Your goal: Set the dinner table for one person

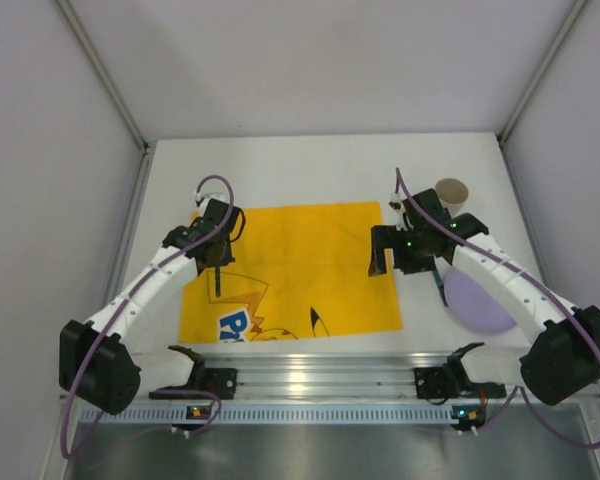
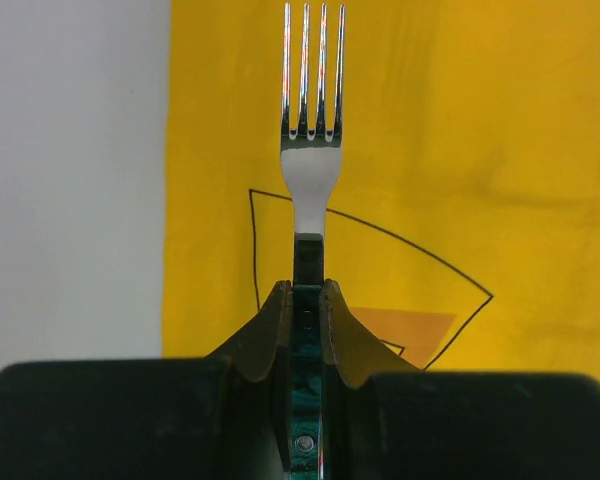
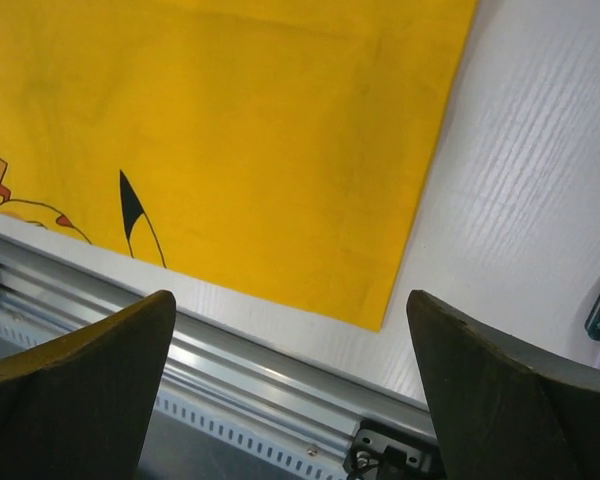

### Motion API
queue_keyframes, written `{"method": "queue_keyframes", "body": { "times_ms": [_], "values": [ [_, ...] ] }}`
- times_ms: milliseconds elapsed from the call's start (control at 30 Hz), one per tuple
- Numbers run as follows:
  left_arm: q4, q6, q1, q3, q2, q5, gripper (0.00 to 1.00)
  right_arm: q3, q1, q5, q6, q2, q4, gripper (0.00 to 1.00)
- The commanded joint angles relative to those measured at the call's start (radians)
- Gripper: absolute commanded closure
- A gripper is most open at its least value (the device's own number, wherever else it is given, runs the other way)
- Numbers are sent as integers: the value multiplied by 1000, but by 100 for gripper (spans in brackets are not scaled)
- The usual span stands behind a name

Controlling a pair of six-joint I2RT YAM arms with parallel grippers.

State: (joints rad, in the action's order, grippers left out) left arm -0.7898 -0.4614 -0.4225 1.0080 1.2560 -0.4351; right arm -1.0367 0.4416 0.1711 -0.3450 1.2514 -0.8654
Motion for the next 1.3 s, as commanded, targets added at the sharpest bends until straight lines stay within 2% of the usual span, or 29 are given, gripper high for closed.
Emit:
{"method": "queue_keyframes", "body": {
  "times_ms": [0,100,200,300,500,533,633,667,733,767,867,900,967,1267],
  "values": [
    [61,67,45,-83,-89,-19,100,20,-11,65,-8,6,74,0],
    [128,89,112,-134,-84,71,100,18,-11,64,-2,17,69,0],
    [228,141,134,-175,-52,183,100,9,-12,59,3,20,69,0],
    [311,187,171,-181,25,316,100,-20,-21,51,4,32,68,1],
    [359,222,214,-194,181,400,100,-107,-90,53,14,82,40,0],
    [347,221,220,-184,207,401,96,-117,-107,51,12,95,36,0],
    [340,222,235,-174,243,411,74,-131,-148,41,-5,111,37,0],
    [331,219,235,-167,247,407,60,-132,-162,33,-9,114,37,0],
    [320,217,237,-154,249,407,42,-134,-210,12,-20,131,31,0],
    [313,217,235,-148,249,407,29,-134,-228,7,-22,138,31,0],
    [276,224,237,-112,235,412,27,-120,-299,-12,-23,181,34,0],
    [259,224,235,-102,230,411,22,-117,-313,-18,-22,198,35,0],
    [248,222,235,-63,209,417,22,-108,-343,-57,-17,242,35,0],
    [187,268,237,113,238,470,28,-91,-383,-160,-20,408,94,0]
  ]
}}
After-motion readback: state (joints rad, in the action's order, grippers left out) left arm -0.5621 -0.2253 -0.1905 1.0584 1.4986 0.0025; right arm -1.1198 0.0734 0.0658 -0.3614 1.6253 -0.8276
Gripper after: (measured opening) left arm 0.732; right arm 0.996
